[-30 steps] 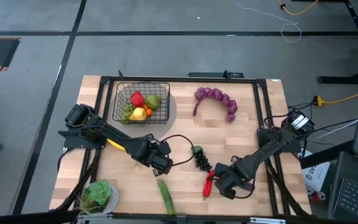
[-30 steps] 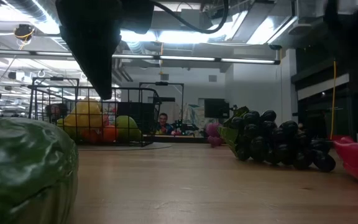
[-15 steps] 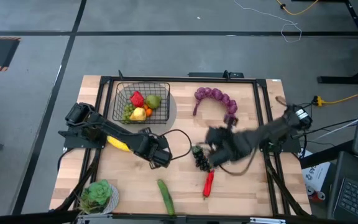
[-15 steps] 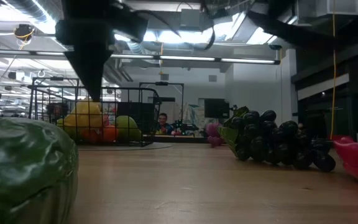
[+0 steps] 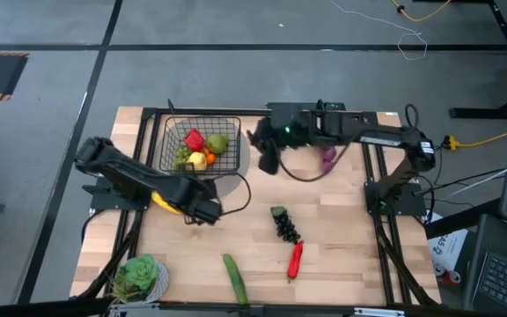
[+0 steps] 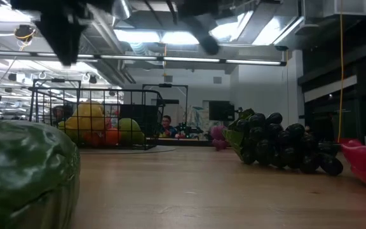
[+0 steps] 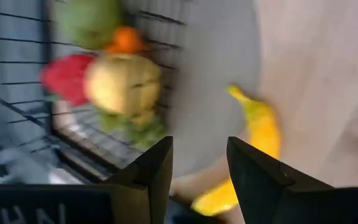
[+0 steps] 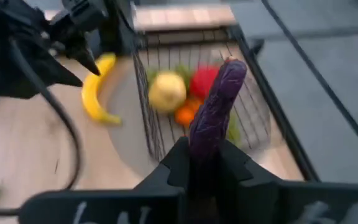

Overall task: Build produce basket
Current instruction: Put the eggplant into the wire basket

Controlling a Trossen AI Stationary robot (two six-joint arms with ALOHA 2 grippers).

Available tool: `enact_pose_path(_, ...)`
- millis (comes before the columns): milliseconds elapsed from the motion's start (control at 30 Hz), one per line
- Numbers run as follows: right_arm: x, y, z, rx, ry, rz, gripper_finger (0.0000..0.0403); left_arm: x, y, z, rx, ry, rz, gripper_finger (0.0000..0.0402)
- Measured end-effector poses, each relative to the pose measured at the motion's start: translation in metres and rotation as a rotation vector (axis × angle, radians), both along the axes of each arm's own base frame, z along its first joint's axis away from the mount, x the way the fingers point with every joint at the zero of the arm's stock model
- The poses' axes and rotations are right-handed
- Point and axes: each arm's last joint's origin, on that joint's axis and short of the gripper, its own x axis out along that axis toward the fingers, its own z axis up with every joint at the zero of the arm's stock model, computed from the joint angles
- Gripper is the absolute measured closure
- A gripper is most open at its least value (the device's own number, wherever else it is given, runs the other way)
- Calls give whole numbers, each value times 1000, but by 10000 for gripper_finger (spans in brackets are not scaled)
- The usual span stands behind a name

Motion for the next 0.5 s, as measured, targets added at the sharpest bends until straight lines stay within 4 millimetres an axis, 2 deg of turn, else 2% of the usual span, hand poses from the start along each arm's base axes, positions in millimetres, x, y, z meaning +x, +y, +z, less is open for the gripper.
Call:
enact_pose_path(167, 34, -23, -11, -74, -151, 80, 373, -26, 8, 36, 76, -213, -8, 256)
enact_pose_path(300, 61, -39, -35, -105, -206, 156, 372, -49, 15, 56, 82, -330, -15, 256)
enact_pose_path(367, 72, -48, -48, -86, -233, 201, 373, -61, 19, 60, 87, -380, -13, 256)
enact_pose_path(500, 90, -70, -69, -56, -322, 250, 373, -83, 29, 54, 56, -477, -1, 255)
